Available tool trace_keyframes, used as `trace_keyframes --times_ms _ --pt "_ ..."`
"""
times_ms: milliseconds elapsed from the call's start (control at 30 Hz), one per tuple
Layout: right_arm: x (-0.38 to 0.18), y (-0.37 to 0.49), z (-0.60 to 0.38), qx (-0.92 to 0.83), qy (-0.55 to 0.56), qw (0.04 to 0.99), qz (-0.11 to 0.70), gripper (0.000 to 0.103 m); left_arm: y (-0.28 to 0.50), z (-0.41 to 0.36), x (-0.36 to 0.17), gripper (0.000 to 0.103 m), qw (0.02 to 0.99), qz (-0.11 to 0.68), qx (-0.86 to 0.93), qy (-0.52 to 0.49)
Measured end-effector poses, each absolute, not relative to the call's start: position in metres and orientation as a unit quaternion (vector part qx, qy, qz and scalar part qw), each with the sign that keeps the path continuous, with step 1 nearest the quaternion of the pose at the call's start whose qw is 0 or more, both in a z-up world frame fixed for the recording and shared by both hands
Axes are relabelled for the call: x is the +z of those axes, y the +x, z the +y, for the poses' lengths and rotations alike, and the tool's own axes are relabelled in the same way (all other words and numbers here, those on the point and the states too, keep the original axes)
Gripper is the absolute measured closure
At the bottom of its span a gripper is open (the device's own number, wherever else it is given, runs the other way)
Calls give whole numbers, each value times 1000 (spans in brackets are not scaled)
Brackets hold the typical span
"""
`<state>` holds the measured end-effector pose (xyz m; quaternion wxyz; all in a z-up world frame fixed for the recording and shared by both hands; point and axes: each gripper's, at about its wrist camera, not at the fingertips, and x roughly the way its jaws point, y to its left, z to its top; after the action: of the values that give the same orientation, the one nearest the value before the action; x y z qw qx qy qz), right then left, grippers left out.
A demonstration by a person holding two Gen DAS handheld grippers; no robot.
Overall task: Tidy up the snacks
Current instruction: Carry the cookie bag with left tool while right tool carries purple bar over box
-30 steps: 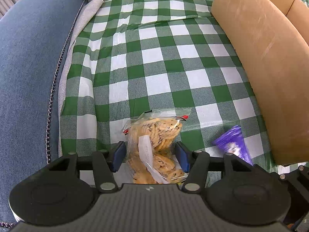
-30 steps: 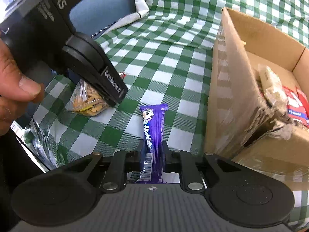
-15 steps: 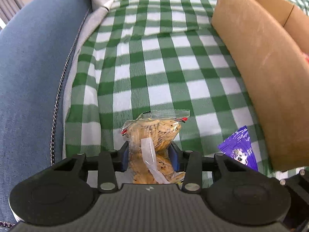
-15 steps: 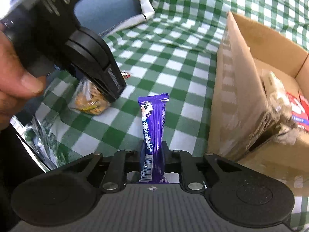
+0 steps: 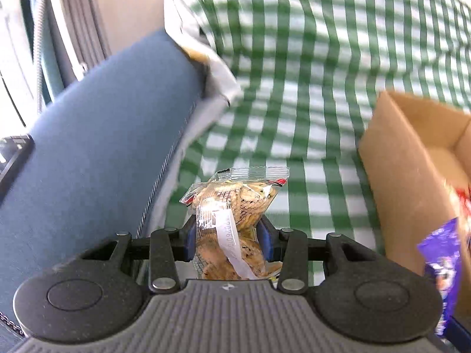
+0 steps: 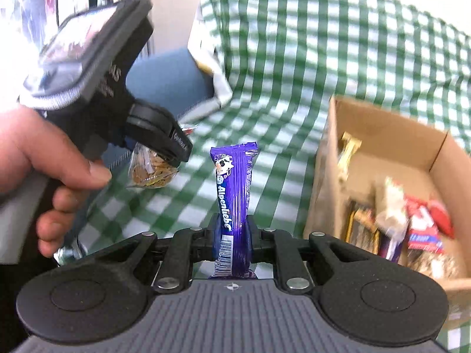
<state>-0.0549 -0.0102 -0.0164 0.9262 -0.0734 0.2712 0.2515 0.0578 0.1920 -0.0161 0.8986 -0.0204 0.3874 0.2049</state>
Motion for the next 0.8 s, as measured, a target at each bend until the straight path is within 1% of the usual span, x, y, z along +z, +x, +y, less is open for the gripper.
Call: trace_keyframes --times_ms 167,333,567,800 --pt "2 -57 -25 241 -58 943 220 86 60 174 -1 57 920 335 206 -10" --pt "10 -48 -40 216 -39 956 192 86 58 159 13 57 937 289 196 9" --pt "16 -34 -61 158 -5 974 165 86 56 130 25 57 952 248 173 41" --pt "14 -23 -78 108 22 980 166 86 54 104 31 57 964 221 138 47"
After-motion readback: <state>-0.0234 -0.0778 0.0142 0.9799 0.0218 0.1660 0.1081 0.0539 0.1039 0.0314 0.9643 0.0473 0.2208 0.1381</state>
